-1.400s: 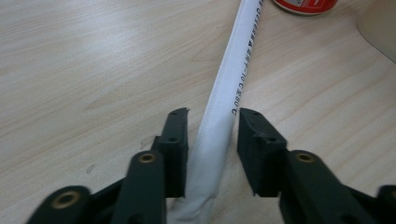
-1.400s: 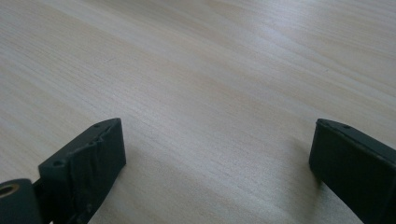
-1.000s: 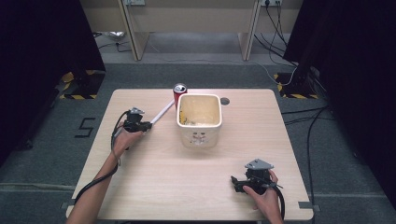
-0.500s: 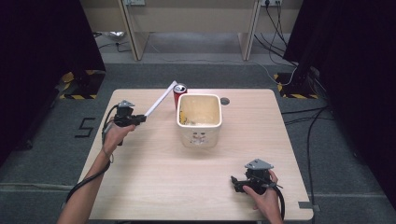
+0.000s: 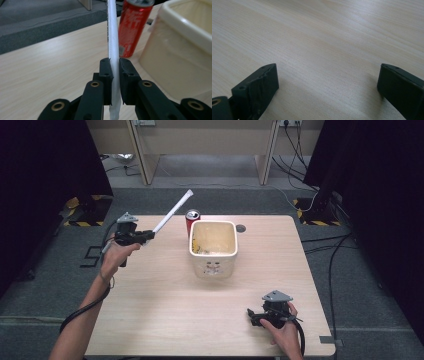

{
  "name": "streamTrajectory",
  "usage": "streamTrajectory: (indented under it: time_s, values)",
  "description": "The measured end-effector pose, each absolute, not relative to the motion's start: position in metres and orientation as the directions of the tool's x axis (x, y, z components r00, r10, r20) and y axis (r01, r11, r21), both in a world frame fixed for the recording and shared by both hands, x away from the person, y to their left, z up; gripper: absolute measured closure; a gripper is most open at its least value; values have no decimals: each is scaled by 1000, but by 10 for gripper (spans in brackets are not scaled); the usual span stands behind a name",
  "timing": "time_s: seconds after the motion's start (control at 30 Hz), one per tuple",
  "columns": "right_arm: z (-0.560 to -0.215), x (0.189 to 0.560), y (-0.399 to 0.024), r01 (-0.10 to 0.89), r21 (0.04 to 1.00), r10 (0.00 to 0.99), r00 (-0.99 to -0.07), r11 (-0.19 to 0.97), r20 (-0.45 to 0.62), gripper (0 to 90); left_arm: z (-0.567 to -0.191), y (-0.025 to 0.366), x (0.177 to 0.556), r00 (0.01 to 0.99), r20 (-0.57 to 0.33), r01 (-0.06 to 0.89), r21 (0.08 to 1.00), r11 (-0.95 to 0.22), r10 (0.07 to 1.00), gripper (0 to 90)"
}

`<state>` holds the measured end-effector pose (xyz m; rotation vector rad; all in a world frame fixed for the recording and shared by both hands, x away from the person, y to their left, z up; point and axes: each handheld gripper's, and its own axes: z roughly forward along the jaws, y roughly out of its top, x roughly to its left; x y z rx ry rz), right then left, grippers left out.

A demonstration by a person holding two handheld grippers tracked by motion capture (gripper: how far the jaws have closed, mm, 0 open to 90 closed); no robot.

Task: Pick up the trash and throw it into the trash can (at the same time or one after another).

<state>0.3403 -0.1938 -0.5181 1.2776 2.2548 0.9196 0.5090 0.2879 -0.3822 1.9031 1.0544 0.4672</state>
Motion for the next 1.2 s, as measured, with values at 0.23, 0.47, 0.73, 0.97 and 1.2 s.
streamTrajectory:
  time_s: [0.23, 0.47, 0.73, 0.97, 1.2]
  values:
    - [-518, 340, -194, 605, 705, 861, -509, 369, -14, 41, -350, 269, 500, 623, -81, 431, 866, -254, 778, 809]
    - [-518, 340, -194, 603, 706, 860, -510, 371, -16, 40, -339, 244, 497, 665, -71, 399, 875, -274, 743, 808]
    - [-518, 340, -194, 604, 706, 859, -511, 371, -15, 40, -337, 220, 499, 696, -71, 386, 876, -289, 714, 809]
    - [-518, 340, -193, 604, 706, 860, -510, 370, -14, 41, -333, 202, 500, 718, -72, 375, 878, -298, 692, 808]
    - [-518, 340, -193, 604, 706, 860, -510, 370, -14, 40, -334, 181, 502, 740, -76, 367, 878, -306, 668, 808]
